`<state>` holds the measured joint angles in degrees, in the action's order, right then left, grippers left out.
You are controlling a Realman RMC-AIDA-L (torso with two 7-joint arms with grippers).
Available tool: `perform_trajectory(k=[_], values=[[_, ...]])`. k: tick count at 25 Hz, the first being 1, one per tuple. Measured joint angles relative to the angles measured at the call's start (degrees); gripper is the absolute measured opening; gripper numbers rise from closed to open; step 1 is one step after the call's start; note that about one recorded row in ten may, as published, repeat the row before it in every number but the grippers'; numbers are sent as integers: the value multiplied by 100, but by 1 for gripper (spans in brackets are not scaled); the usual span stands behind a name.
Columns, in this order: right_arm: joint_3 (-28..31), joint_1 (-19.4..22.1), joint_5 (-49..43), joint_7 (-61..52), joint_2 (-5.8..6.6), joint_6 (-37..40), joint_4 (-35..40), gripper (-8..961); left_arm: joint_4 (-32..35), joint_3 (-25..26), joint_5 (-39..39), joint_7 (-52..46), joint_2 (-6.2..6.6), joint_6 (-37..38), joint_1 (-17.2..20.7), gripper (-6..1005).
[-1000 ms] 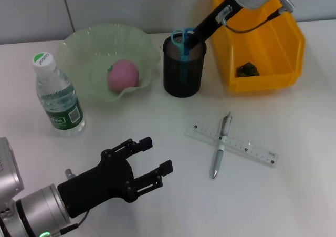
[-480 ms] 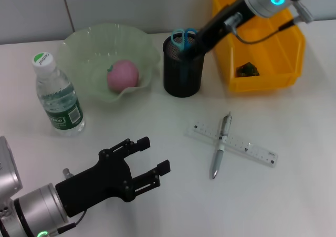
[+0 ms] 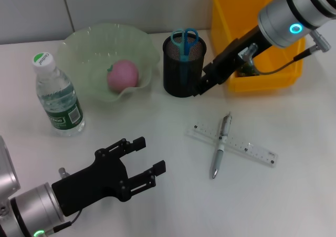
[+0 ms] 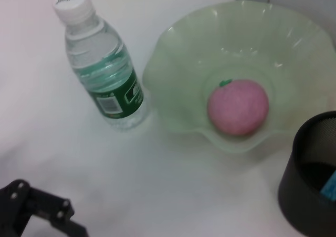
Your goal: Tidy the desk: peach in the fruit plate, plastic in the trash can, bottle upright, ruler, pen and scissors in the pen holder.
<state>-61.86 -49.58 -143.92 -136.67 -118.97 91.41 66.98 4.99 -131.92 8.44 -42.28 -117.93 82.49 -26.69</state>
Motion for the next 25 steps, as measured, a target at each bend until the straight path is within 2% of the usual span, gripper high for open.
perform_trajectory(k=[6,12,25], values=[[-49,-92,3,73,8,23,-362,695,-134,0,-2,4,2,-12,-100,754],[-537,-130,-113,96,15,-125,-714,694,-148,0,-1,6,-18,-74,-146,754],[-697,-65,-256,447,-3,-367,-1142,695,-148,-43,0,10,-20,-82,-121,755]])
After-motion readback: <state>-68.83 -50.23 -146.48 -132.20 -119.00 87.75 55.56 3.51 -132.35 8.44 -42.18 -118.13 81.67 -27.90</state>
